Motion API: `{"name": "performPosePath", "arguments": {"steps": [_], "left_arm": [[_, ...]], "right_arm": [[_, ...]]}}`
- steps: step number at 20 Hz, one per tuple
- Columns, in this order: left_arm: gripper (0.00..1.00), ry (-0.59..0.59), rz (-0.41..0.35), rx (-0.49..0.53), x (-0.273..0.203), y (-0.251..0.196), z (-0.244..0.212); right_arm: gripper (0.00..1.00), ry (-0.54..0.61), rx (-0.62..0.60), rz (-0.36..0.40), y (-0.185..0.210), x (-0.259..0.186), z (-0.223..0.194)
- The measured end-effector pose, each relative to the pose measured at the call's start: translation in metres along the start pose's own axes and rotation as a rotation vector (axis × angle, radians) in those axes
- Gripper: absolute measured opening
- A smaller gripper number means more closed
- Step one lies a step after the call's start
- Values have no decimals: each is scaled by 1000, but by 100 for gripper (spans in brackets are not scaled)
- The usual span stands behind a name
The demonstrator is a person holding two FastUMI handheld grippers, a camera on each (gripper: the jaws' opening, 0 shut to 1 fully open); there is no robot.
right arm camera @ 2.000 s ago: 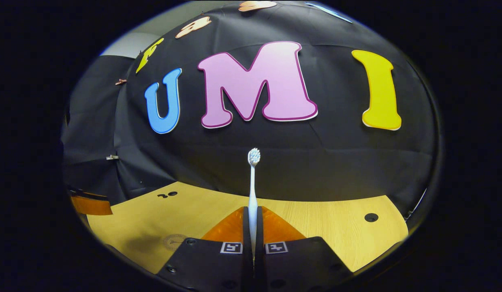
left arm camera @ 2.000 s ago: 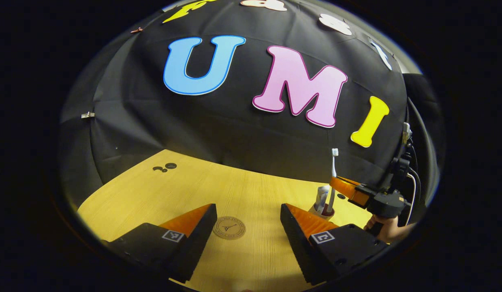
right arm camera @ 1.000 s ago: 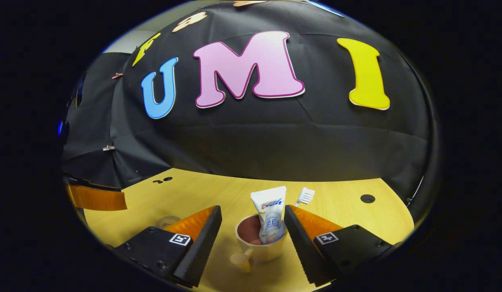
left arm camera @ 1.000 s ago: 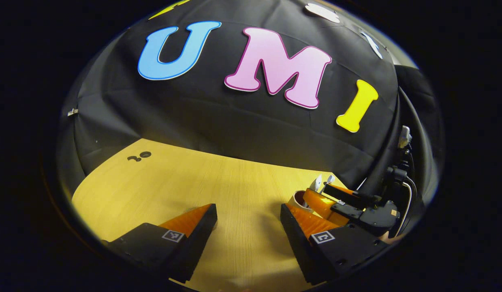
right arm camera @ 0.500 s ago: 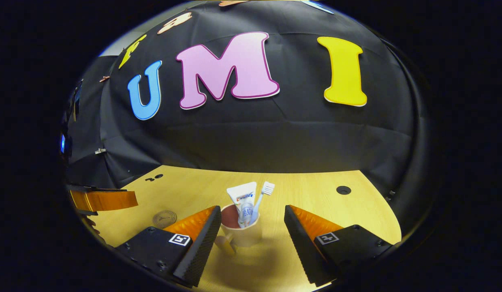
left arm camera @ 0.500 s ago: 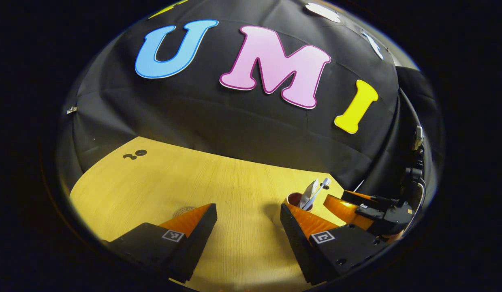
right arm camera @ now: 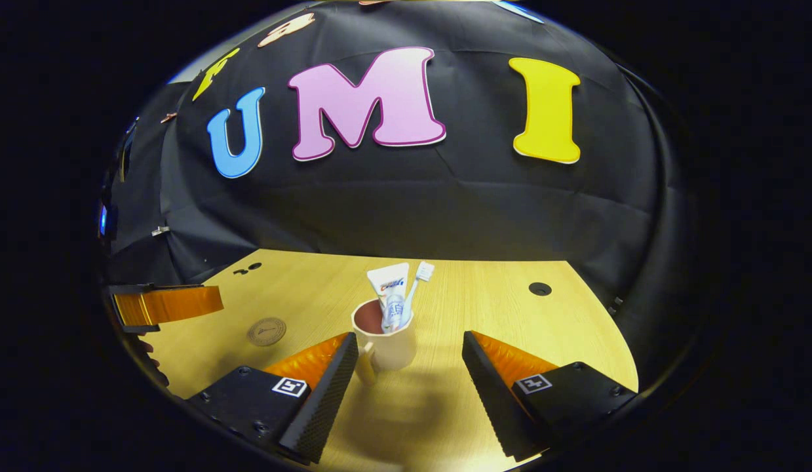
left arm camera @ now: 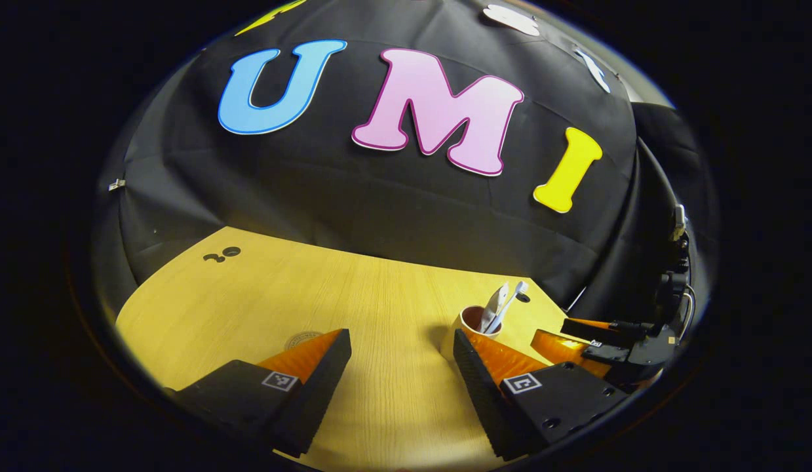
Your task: Put the toothbrush and toothpaste on the desktop into the cup, then pick up the cup and place it on the coaster on the desktop.
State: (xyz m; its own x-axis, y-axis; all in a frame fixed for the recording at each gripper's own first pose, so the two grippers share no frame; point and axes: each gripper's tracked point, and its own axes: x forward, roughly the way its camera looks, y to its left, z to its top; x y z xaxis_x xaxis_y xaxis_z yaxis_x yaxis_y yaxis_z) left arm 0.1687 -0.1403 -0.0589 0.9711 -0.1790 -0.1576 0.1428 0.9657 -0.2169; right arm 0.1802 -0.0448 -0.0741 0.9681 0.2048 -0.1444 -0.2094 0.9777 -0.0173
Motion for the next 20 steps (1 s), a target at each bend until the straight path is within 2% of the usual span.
{"name": "performPosePath", "arguments": {"steps": [4, 10, 18, 20], "left_arm": [[98, 11, 19, 12, -21, 18, -8], [98, 43, 88, -1, -53, 65, -26], [98, 85, 186, -32, -84, 116, -55], [98, 92, 195, -38, -84, 118, -58]], "right_arm": [[98, 26, 13, -21, 21, 13, -18], [98, 64, 12, -76, 45, 50, -48], [98, 68, -1, -143, 46, 86, -65], [95, 62, -9, -164, 43, 89, -67]]}}
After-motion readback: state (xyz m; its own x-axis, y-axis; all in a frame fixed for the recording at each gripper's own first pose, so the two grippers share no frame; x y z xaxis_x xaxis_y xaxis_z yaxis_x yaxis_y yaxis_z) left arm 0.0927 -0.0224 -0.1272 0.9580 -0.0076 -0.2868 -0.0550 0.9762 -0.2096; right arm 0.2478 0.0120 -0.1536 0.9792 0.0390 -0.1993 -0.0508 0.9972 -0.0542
